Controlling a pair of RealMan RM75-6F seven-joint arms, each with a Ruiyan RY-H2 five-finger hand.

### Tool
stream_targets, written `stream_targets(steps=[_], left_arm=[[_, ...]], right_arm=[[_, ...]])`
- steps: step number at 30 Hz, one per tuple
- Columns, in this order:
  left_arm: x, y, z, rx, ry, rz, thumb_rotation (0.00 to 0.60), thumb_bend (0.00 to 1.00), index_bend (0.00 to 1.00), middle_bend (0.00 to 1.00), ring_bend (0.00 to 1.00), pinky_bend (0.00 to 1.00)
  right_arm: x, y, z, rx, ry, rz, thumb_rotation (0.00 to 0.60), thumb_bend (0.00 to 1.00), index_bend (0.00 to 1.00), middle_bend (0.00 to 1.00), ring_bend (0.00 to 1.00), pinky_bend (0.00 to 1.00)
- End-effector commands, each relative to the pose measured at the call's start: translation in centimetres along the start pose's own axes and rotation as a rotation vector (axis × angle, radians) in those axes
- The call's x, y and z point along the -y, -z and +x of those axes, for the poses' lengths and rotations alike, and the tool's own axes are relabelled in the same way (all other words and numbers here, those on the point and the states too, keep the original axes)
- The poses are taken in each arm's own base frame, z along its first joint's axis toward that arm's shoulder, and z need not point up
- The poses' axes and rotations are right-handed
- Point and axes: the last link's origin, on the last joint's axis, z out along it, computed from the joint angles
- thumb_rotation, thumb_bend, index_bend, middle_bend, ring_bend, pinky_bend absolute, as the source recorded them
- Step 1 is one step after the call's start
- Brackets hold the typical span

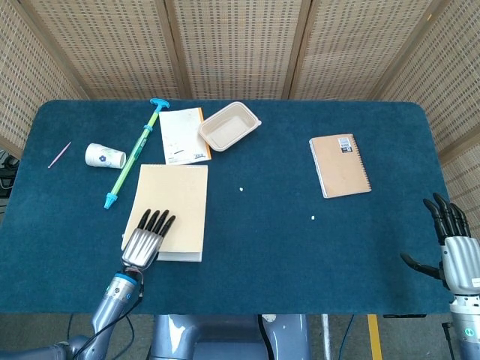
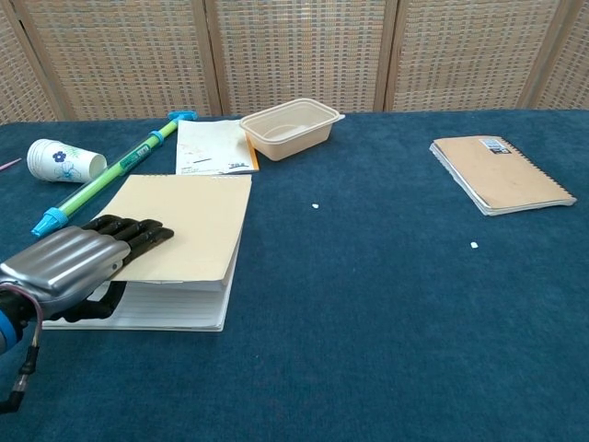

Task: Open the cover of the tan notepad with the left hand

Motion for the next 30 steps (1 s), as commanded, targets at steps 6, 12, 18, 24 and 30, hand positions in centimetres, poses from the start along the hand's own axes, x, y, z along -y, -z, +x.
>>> stream_targets(steps=[6,12,18,24,30], left_arm=[[1.1,-1.1,0.9,0.112,0.082,0.021,0.6,0.83,0.01,0.0,0.0,0.07],[1.9,-0.8,2.0,0.139,0.077,0.026,0.6,0.74,0.01,0.0,0.0,0.07],[2.1,-1.2,2.1,0.133,0.067,0.042,0.6,0.71,0.01,0.0,0.0,0.07],[2.2,-1.9,2.0,0.096,0.033,0.067,0.6,0.7,0.08,0.0,0.0,0.15],[2.3,-3.1,2.4,-0.041,-0.016,0.112,0.6,0.74,0.45,0.17,0.25,0.44]], right_arm=[[0.0,0.0,0.1,-0.001,-0.002,-0.001,0.6,0.15,0.01,0.0,0.0,0.0],[0.0,0.0,0.0,0.001,0.0,0.0,0.6,0.15,0.01,0.0,0.0,0.0],[0.1,0.0,0.0,-0.003,0.001,0.001,0.6,0.15,0.02,0.0,0.0,0.0],[0.0,0.0,0.0,0.0,-0.001,0.0,0.6,0.15,0.02,0.0,0.0,0.0],[0.0,0.0,0.0,-0.001,-0.001,0.002,0.6,0.15,0.02,0.0,0.0,0.0]])
